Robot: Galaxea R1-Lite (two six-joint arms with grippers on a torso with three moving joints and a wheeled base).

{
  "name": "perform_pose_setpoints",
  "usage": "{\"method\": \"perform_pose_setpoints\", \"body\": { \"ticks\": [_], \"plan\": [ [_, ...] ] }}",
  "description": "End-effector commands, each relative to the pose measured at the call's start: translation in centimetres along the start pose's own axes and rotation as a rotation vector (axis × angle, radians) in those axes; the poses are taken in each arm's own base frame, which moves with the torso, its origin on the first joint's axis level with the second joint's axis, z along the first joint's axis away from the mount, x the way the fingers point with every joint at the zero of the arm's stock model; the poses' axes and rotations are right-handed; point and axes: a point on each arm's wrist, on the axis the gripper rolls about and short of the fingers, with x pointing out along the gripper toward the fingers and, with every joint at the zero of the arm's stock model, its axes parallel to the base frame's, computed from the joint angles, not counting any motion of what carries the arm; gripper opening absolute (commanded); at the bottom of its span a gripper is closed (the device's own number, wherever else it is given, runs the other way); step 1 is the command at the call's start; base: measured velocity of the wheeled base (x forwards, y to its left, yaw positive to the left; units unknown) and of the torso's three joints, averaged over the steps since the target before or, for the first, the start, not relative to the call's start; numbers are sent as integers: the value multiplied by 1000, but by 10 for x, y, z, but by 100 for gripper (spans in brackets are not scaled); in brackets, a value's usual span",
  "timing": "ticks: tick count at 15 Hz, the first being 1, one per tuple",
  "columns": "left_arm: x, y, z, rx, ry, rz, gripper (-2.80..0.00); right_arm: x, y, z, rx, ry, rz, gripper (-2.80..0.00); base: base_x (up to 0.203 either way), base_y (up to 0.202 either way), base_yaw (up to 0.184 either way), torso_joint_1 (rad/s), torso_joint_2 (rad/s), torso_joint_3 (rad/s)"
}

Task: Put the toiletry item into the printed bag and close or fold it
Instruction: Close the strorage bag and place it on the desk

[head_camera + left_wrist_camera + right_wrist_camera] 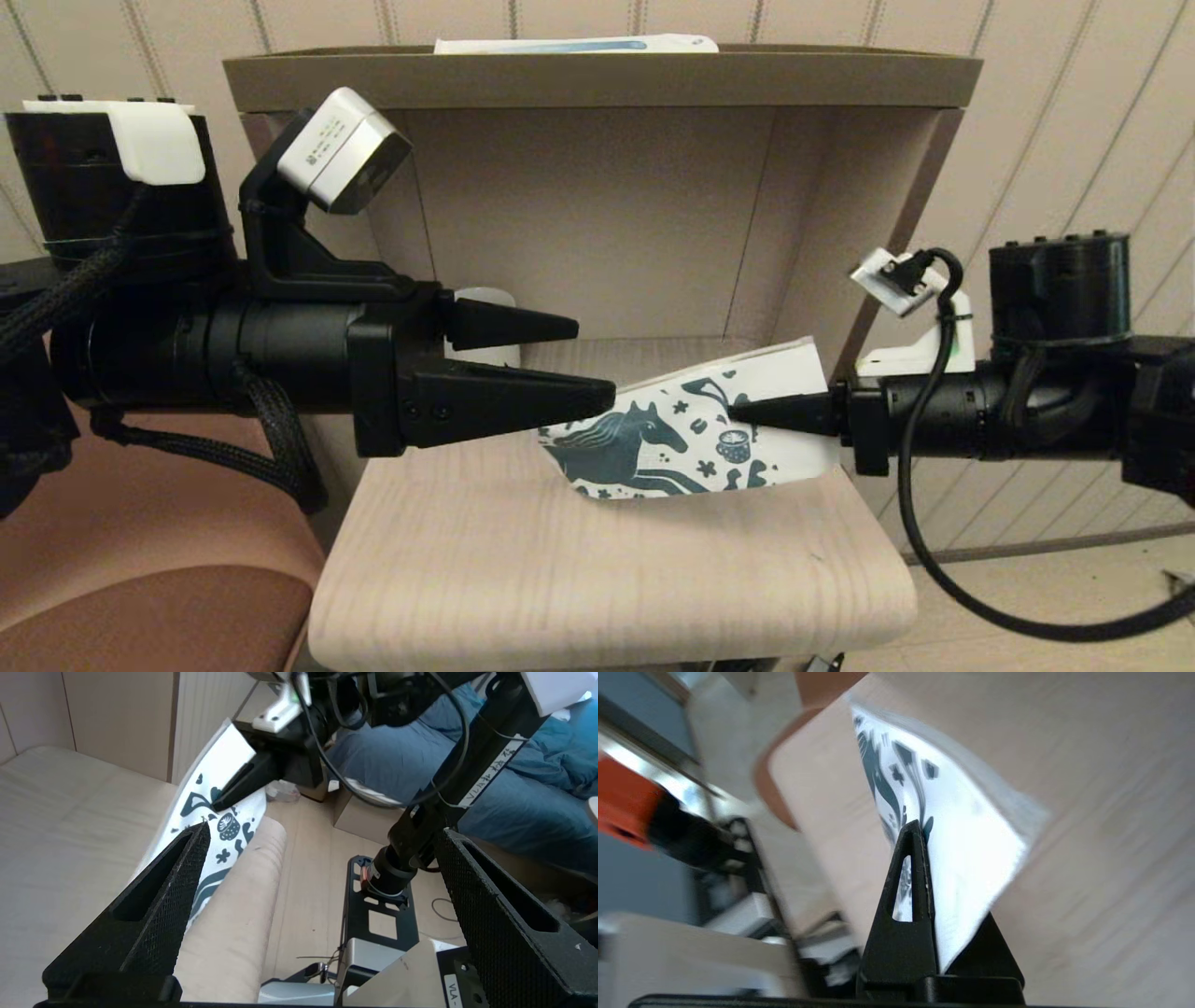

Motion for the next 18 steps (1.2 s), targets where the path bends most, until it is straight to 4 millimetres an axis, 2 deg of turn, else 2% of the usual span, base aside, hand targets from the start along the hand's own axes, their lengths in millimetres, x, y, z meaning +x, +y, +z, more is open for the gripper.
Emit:
{"method": "perform_pose_setpoints", "body": {
  "ticks": [1,3,6,8,9,18],
  "plan": [
    [1,2,0,-1,1,-4,0,0,2,-6,-35,3,10,-280,0,0,0,0,0,0],
    [1,1,-1,-2,2,-4,0,6,0,-13,-111,30,-16,-280,0,0,0,0,0,0],
    [1,1,-1,-1,2,-4,0,17,-12,-29,-120,87,-33,-280,0,0,0,0,0,0],
    [1,2,-1,-2,3,-4,0,20,-14,-30,-126,94,-33,-280,0,0,0,0,0,0],
    [1,2,-1,-1,3,-4,0,26,-22,-34,-119,110,-34,-280,0,0,0,0,0,0],
    [5,7,-6,-17,18,-3,0,30,-34,-8,-153,51,-62,-280,0,0,0,0,0,0]
  ]
}}
